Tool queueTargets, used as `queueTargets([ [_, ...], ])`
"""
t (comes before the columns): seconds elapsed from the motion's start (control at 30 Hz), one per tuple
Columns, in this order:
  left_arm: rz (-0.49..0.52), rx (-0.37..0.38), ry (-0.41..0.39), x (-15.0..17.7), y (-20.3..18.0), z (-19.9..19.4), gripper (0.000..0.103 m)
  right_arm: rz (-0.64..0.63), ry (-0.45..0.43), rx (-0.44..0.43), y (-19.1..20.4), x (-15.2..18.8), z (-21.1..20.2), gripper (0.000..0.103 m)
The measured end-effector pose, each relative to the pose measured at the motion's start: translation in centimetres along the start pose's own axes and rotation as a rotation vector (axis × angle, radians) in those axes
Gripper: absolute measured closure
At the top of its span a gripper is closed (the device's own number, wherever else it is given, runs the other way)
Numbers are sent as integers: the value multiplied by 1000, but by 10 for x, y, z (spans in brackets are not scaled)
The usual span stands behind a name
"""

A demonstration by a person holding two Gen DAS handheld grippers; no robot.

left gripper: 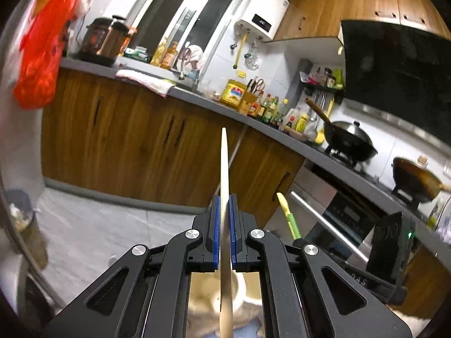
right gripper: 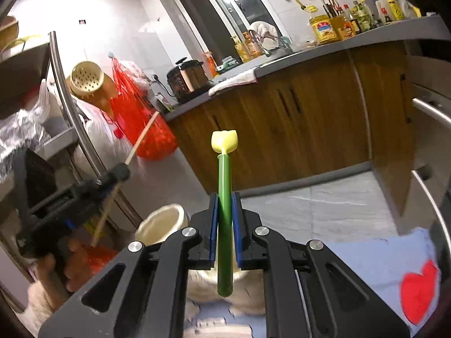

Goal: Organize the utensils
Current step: 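Lift the chopstick with the left tool while the right carries the green utensil to the ceramic holder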

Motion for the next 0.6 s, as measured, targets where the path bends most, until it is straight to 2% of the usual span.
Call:
queueTargets([
  [0.23, 18, -36, -9, 8, 12, 38, 97, 8, 12, -45, -2, 5, 32, 93],
  [0.4, 33, -63, -34, 18, 20, 46, 97, 12, 10, -52, -5, 12, 46, 93],
  [0.6, 75, -75, -21, 27, 17, 47, 97, 6, 4, -59, -9, 17, 48, 93],
])
Point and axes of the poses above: each gripper's, at about its wrist camera, not at the fingertips, and z roughly the way its jaws point, y to its left, x to its underside, the point moved 9 cm from there along z, roughly the way its jaws point, and after that the axes turned 7 degrees about z, right-handed, at the moved point
